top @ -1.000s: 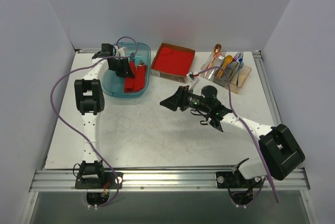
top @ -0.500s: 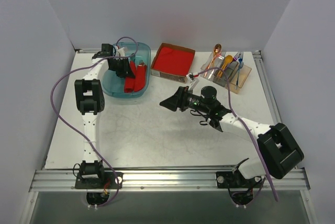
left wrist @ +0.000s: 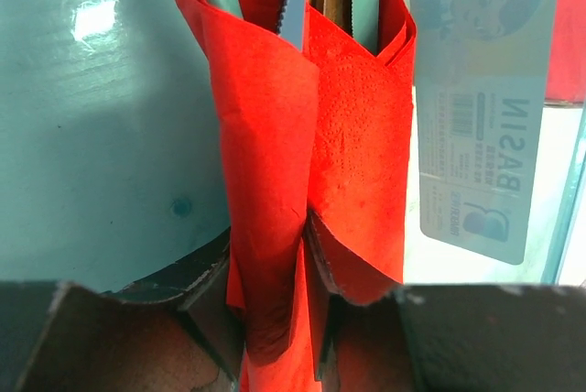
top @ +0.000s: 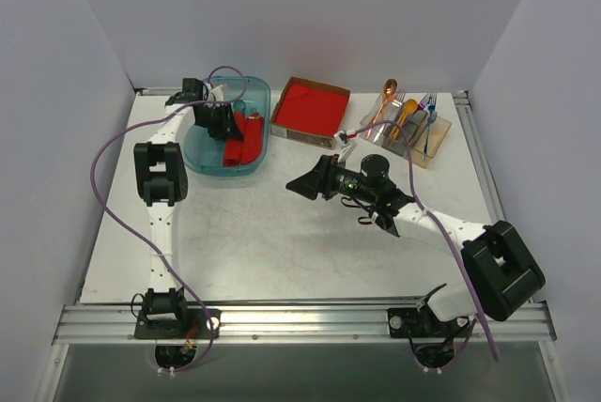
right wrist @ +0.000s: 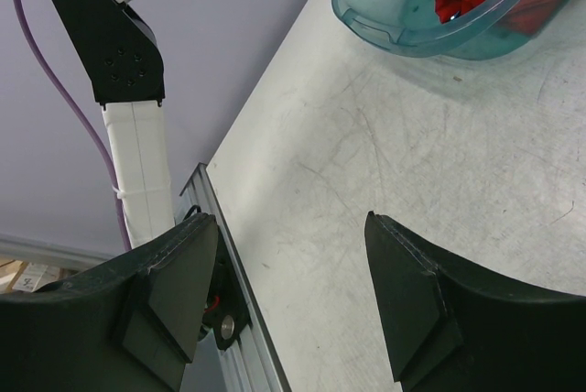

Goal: Place the utensils on the paper napkin and roll it up
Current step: Place the utensils in the bin.

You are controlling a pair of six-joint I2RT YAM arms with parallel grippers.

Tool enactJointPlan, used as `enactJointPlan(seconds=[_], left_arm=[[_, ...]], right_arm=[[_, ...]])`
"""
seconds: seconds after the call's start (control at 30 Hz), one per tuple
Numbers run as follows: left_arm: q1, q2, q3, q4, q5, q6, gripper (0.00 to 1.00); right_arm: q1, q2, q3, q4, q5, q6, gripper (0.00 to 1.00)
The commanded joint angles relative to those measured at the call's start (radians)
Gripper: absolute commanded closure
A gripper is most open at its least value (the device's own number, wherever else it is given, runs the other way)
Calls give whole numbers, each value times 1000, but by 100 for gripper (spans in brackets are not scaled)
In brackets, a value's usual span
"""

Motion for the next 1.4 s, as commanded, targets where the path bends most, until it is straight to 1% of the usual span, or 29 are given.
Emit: enactJointPlan(seconds=[0.0,0.1,0.13,0.23,0.63,0.9,1.0,1.03,1.1,1.3,1.37], left_arm=[[5,12,-24,-47,-126,13,61],[5,4,-30,-47,-137,21,57],[4,2,-30,-50,-143,24,54],[4,-1,-30,-54,-162,25,49],[-6,-18,-21,-71,-312,17,50],[-16,-45,-27,-56,-367,16,49],[-16,-62,-33,-50,-384,16,44],[-16,-74,-39,-45,-395,14,38],[-16,-90,-61,-18,-386,19,32],[-18,-119,-62,-4,-349,17,31],[-16,-148,-88,14,-340,16,30]], right_arm=[[4,3,-2,68,-23,2,34],[6,3,-2,68,-23,2,34],[4,6,-2,68,-24,2,34],[4,8,-3,71,-26,2,34],[6,16,-3,81,-33,8,34],[6,19,-3,81,-32,8,34],[8,19,-3,83,-35,8,33],[8,19,-6,86,-36,10,33],[8,20,-6,95,-38,11,33],[8,26,-3,95,-43,12,33],[8,28,-2,88,-41,8,31]])
